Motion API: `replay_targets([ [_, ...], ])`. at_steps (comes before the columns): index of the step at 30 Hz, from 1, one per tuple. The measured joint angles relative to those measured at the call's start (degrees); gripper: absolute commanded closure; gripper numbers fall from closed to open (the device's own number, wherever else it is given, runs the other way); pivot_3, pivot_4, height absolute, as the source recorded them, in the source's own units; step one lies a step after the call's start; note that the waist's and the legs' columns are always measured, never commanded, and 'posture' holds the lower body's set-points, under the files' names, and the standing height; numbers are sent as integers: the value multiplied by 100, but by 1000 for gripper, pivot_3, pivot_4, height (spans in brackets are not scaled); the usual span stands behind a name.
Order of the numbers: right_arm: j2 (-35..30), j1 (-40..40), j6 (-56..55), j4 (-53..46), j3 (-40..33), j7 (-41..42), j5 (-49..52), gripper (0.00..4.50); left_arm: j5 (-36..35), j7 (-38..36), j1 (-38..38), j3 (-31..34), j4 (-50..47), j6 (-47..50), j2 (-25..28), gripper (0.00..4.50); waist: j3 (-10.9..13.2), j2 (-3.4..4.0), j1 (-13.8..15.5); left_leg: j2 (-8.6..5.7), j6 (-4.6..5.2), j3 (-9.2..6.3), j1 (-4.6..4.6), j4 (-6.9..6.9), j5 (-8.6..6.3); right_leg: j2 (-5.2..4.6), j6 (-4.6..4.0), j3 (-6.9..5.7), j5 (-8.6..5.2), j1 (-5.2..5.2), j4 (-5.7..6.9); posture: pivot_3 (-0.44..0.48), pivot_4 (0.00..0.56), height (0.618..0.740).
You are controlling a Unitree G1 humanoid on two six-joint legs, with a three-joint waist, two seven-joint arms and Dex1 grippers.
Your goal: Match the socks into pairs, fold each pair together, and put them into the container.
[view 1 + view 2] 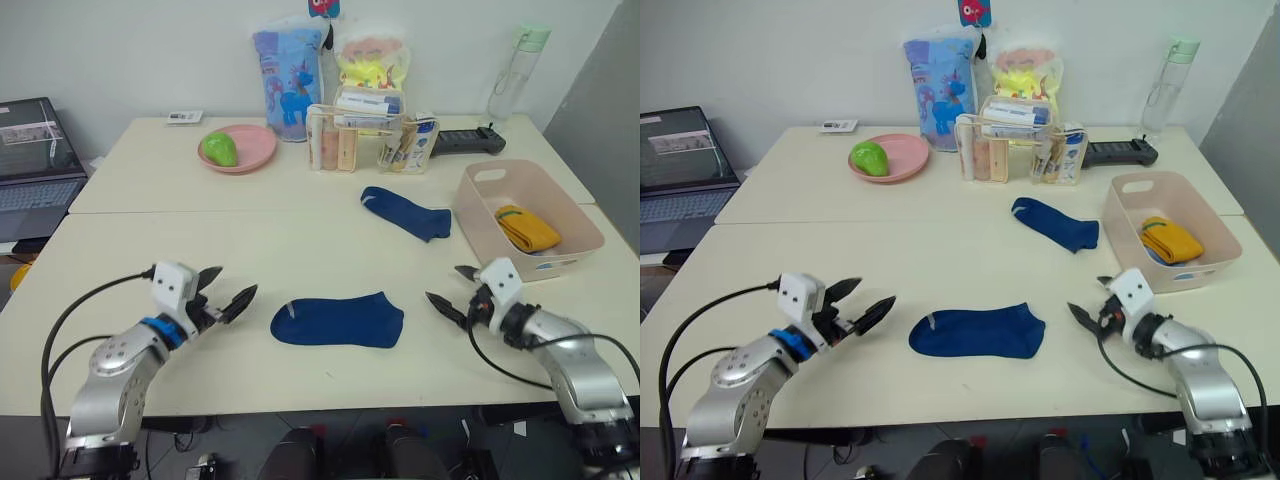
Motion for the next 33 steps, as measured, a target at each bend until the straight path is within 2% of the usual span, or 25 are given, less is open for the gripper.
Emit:
replay_targets([
  [4, -33, -976, 76, 460, 248, -7, -304, 0, -261, -101, -812, -471, -848, 513, 62, 14, -2, -2, -18, 0, -24, 0, 1, -12, 9, 1, 1, -1, -7, 1, -10, 0, 150, 740],
  [9, 101, -1893, 125, 1842, 680, -28, -758, 0, -482, -130, -1200, -886, -1249, 1087, 50, 14, 4, -4, -58, -1, -26, 13, -9, -3, 9, 1, 0, 11, -6, -13, 0, 0, 150, 740],
  [16, 329, -2545, -56, 2975, 765, -150, -1057, 0, -568, -10, -1330, -895, -1443, 1328, 39, 14, 3, -4, -53, 2, -26, 13, -5, -4, 9, 2, -1, 9, -7, -13, 5, 0, 150, 740],
  [20, 574, -2778, -52, 3625, 765, -170, -1044, 928, -563, 16, -1304, -901, -1452, 1335, -4, 0, 3, -4, -54, 2, -27, 14, -5, -4, 9, 2, -2, 10, -7, -14, 7, 0, 150, 740],
  [30, 715, -3297, -343, 4666, 668, -368, -1055, 4475, -559, 96, -1273, -901, -1457, 1335, -18, 0, 3, -4, -56, 1, -27, 14, -6, -3, 9, 2, -2, 11, -7, -15, 6, 0, 150, 740],
  [33, 715, -3298, -388, 4674, 668, -310, -1054, 4475, -556, 95, -1182, -900, -1456, 1331, -14, 0, 3, -4, -60, 1, -27, 15, -6, -3, 9, 2, -2, 11, -7, -15, 7, 0, 150, 740],
])
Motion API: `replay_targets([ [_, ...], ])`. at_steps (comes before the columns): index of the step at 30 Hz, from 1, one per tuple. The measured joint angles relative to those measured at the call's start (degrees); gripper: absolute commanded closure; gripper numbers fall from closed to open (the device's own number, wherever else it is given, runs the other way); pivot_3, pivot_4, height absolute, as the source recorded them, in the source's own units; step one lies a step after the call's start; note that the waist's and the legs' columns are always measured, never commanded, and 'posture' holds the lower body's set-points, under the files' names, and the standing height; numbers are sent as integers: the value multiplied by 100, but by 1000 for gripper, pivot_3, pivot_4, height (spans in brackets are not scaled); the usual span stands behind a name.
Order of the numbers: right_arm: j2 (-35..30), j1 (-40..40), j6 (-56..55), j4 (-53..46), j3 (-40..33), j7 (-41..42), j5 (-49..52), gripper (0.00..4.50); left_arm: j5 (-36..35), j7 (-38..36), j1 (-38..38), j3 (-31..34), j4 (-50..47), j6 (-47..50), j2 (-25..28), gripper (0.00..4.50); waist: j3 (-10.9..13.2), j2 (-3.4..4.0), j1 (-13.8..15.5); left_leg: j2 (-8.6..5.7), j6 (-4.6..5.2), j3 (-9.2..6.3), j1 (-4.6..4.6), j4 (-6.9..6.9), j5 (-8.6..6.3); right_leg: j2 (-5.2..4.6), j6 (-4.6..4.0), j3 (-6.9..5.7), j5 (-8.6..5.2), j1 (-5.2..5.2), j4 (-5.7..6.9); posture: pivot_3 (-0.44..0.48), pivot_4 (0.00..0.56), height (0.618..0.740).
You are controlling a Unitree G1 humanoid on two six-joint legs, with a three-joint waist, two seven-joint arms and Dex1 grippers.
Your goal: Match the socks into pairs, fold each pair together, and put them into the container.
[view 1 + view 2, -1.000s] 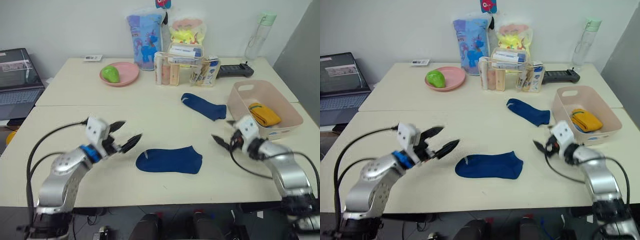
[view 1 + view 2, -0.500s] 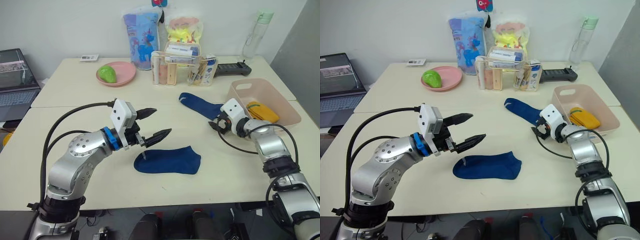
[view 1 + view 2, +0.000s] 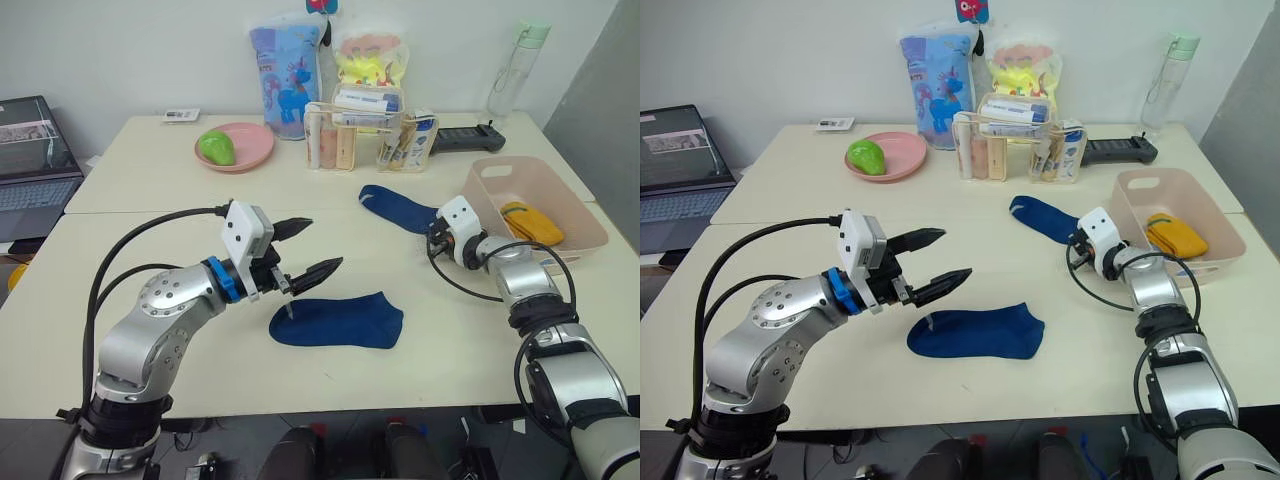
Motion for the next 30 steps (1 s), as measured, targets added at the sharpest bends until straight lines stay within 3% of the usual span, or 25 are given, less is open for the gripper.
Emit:
replay_targets([
  [5, -49, 83, 9, -616, 153, 448, -16, 4475, 17, -10, 48, 14, 15, -3, 44, 0, 1, 1, 0, 1, 0, -1, -1, -1, 0, 0, 0, 0, 0, -4, 2, 0, 150, 740],
  [14, -630, 1545, 1062, -3870, 682, 1772, 276, 4475, 136, -239, 108, 106, 418, -155, 276, 0, 1, 1, 40, -2, 1, -8, -9, 3, -1, -1, 1, -4, 0, -5, -1, 0, 150, 740],
  [19, -1448, 2181, 1358, -5292, 679, 2389, 571, 4475, 320, -467, -135, 48, 895, -293, 382, 0, 2, 1, 50, 0, 1, -13, -8, 1, -1, -1, 2, -10, -1, -3, -5, 0, 150, 740],
  [26, -1878, 2449, 1946, -6291, 484, 2598, 1078, 4475, 1112, -622, -1315, -672, 2602, -919, -120, 0, 7, -7, 74, -2, 0, -17, -8, 3, -1, -1, 3, -15, -1, 1, -7, 0, 150, 740],
  [30, -1815, 2461, 2153, -6310, 473, 2392, 1134, 4475, 1980, -915, -1990, -1341, 3910, -2063, -301, 0, 10, -12, 67, -2, 0, -13, -8, 2, 0, -2, 2, -12, -1, 0, -6, 0, 150, 740],
])
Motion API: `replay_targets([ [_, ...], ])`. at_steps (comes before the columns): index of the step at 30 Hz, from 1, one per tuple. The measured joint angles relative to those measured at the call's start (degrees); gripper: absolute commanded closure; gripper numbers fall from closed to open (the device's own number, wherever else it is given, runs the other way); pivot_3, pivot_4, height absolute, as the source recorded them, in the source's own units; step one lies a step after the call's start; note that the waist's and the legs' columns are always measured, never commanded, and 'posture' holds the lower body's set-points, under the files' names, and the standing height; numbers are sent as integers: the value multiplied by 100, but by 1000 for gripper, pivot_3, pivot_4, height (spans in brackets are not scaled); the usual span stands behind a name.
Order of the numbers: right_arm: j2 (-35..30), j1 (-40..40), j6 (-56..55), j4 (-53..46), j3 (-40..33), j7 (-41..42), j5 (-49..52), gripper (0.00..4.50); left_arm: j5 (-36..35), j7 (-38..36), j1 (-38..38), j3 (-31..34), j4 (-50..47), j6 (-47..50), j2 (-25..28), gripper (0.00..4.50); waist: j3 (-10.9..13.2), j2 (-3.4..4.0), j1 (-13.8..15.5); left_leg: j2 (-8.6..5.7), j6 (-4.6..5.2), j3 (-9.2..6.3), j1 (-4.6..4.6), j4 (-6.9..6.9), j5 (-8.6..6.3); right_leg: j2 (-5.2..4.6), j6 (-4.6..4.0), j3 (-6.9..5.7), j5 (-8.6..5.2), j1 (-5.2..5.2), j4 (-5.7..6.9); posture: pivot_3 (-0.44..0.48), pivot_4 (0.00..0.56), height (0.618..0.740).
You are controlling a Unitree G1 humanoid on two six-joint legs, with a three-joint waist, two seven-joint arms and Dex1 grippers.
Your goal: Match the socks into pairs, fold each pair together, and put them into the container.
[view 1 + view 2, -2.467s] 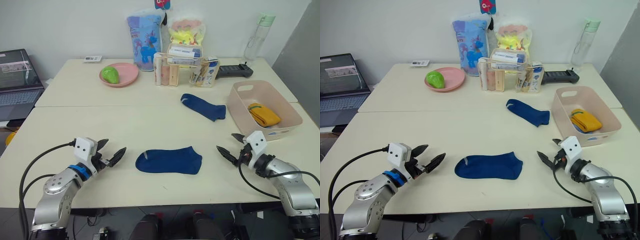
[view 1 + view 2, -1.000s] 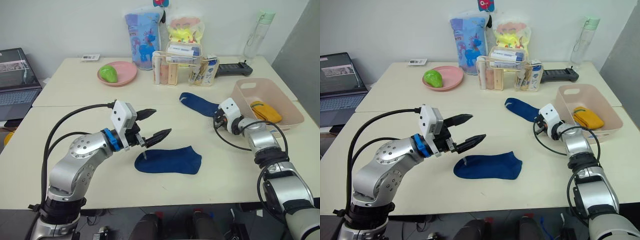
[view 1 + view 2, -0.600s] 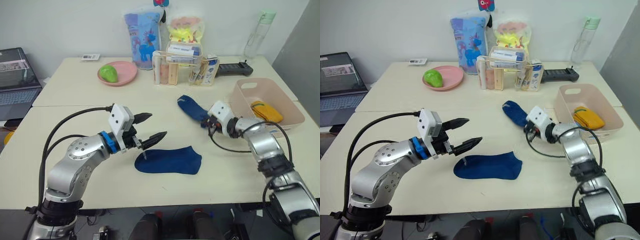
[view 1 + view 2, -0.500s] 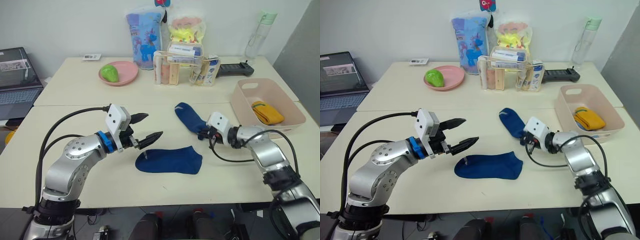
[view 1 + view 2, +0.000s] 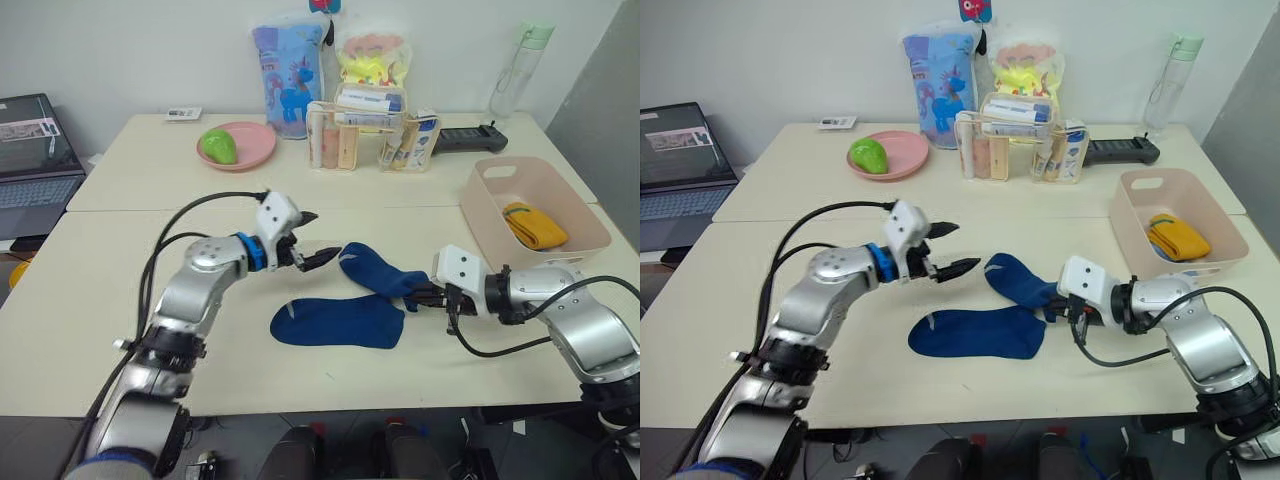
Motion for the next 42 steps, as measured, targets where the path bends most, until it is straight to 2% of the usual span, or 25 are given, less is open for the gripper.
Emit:
replay_targets([
  [3, 89, -39, 197, 16, -49, -191, 46, 4475, 876, -224, -336, -552, 1227, -1419, 28, 0, 0, 0, -19, 0, -1, 1, -1, -2, 0, 0, 0, 1, 0, -4, 1, 0, 150, 740],
  [7, 138, -68, 361, 36, -196, -336, 192, 4475, 1298, -486, -511, -738, 2203, -2537, 12, 0, 1, -1, -18, 0, 0, -2, -43, 12, 1, 0, -1, 0, 1, -44, 11, 0, 150, 740],
  [12, 127, -61, 454, 46, -277, -397, 293, 4475, 1657, -520, -936, -741, 3030, -3359, -61, 0, 1, -2, -19, -4, 0, -4, -70, 26, 1, -2, 0, -3, 2, -63, 18, 0, 150, 740],
  [15, 127, -17, 587, 30, -415, -450, 476, 4475, 2041, -98, -1258, -791, 3680, -3960, -305, 0, 0, -4, 0, -5, 1, -4, -71, 29, 1, -2, 2, -4, 4, -62, 19, 0, 150, 740],
  [21, 115, 4, 856, 17, -525, -486, 747, 4475, 2512, 299, -1654, -885, 4456, -4639, -535, 0, -2, -5, 12, -7, 2, -5, -71, 38, 1, -2, 6, -5, 6, -59, 23, 0, 150, 740],
  [25, 119, -9, 993, 17, -664, -593, 908, 4500, 2715, 448, -1785, -921, 4789, -4934, -659, 899, -2, -6, 28, -8, 3, -8, -72, 44, 1, -2, 8, -6, 7, -57, 24, 0, 150, 740],
  [29, 127, -9, 1083, 19, -705, -668, 1006, 4500, 2745, 489, -1794, -888, 5024, -5063, -853, 2277, -2, -6, 49, -8, 3, -9, -78, 50, 1, -3, 8, -8, 7, -59, 25, 0, 150, 740],
  [35, 134, -11, 1058, 103, -716, -729, 1071, 4500, 2782, 384, -1794, -887, 5155, -5117, -866, 4258, -2, -6, 41, -8, 3, -9, -83, 52, 1, -2, 8, -8, 7, -65, 28, 0, 150, 740],
  [36, 134, -20, 1046, 136, -715, -731, 1072, 4500, 2776, 388, -1795, -858, 5169, -5125, -862, 4459, -2, -6, 39, -7, 3, -9, -84, 52, 1, -2, 8, -8, 7, -66, 28, 0, 150, 740],
  [42, 166, -412, 525, 619, -568, -698, 854, 4500, 2628, 397, -1797, -579, 5156, -5128, -693, 4459, -2, -7, -16, -7, 3, -9, -86, 53, 1, -2, 8, -8, 7, -72, 31, 0, 150, 740],
])
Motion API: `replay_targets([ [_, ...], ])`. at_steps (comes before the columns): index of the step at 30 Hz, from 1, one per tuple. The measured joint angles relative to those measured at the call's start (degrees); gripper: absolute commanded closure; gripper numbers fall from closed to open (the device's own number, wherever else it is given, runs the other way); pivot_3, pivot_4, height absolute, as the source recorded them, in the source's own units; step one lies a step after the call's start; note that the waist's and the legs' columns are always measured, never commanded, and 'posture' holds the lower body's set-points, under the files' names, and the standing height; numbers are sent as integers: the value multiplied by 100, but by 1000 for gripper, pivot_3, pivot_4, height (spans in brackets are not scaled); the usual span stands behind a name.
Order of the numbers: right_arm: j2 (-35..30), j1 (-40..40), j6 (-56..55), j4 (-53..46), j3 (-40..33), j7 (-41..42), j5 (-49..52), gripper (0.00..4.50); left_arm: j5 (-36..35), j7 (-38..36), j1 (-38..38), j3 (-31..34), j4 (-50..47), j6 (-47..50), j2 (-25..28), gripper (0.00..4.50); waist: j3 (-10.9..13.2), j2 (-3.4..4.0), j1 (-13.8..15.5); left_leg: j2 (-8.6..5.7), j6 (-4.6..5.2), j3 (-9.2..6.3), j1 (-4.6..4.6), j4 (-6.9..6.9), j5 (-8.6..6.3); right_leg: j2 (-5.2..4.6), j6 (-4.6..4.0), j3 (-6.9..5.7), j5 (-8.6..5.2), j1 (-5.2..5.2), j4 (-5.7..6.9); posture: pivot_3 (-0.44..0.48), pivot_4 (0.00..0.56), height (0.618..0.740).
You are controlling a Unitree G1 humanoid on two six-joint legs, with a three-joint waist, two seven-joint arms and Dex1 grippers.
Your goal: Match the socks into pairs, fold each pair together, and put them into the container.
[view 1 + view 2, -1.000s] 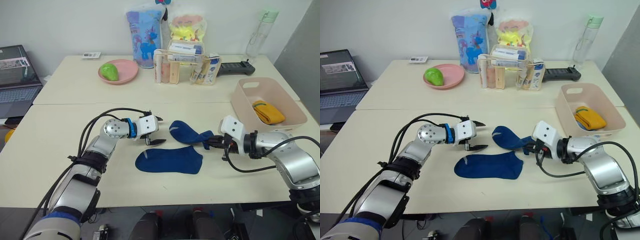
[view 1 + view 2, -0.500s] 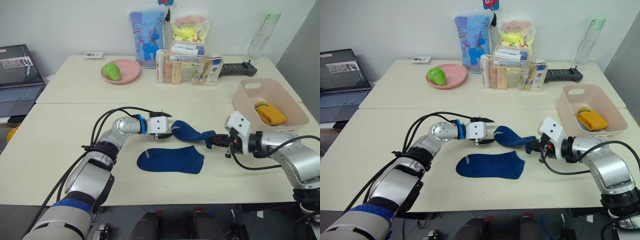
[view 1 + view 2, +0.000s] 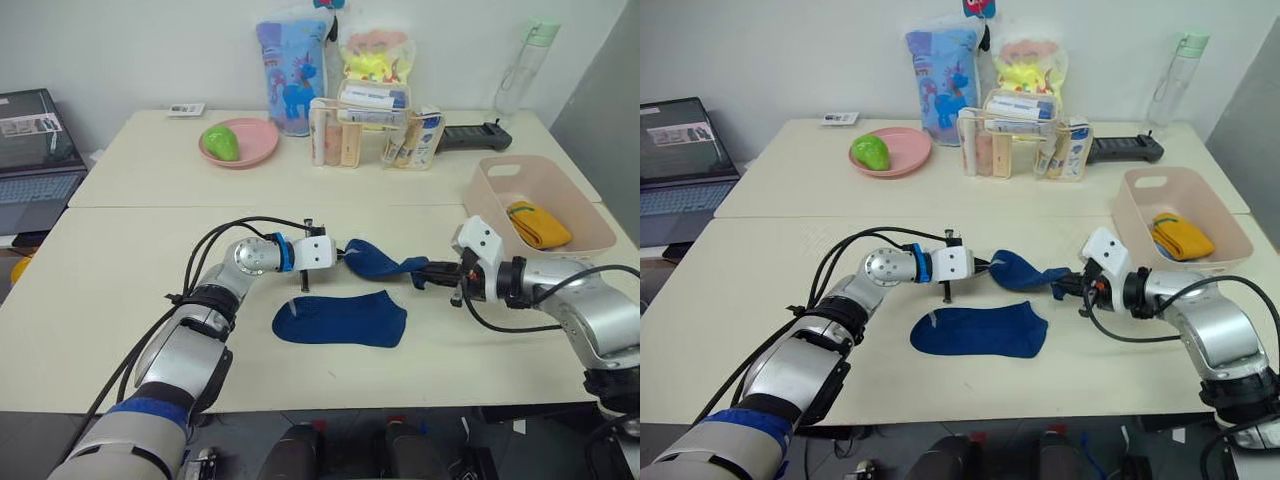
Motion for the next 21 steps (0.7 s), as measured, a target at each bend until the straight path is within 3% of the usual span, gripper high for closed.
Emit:
replay_targets([
  [6, 534, -663, -1259, 1069, 499, 28, -615, 4500, -140, 35, 236, 262, -440, 4, 381, 4459, 0, 1, -76, 2, -1, 6, 1, -1, 0, 2, -1, 6, 1, -7, 4, 0, 150, 740],
  [10, 987, -1377, -2292, 2221, 770, -16, -1101, 4500, -498, 189, 886, 687, -1446, 241, 718, 4459, 0, 1, -172, 2, -2, 1, -6, -2, 1, 2, -1, 4, 1, -19, 5, 0, 150, 740],
  [15, 1062, -1566, -2697, 2692, 773, 183, -1171, 4500, -842, 43, 1474, 936, -2377, 737, 961, 4459, -1, 2, -155, -4, -2, -1, -11, 12, 1, -1, -1, 4, 1, -14, 1, 0, 150, 740],
  [18, 1039, -1580, -2682, 2664, 764, 283, -1171, 4500, -958, -199, 1766, 876, -2645, 971, 950, 3859, -1, 2, -159, -3, -2, -4, -10, 16, 1, -1, -2, 2, 2, -14, 8, 0, 150, 740],
  [21, 879, -1392, -2547, 2336, 701, 350, -1123, 4500, -862, -280, 1774, 744, -2650, 984, 922, 2934, -1, 2, -141, -4, -1, -8, -12, 17, 0, -1, -2, -1, 2, -11, 6, 0, 150, 740],
])
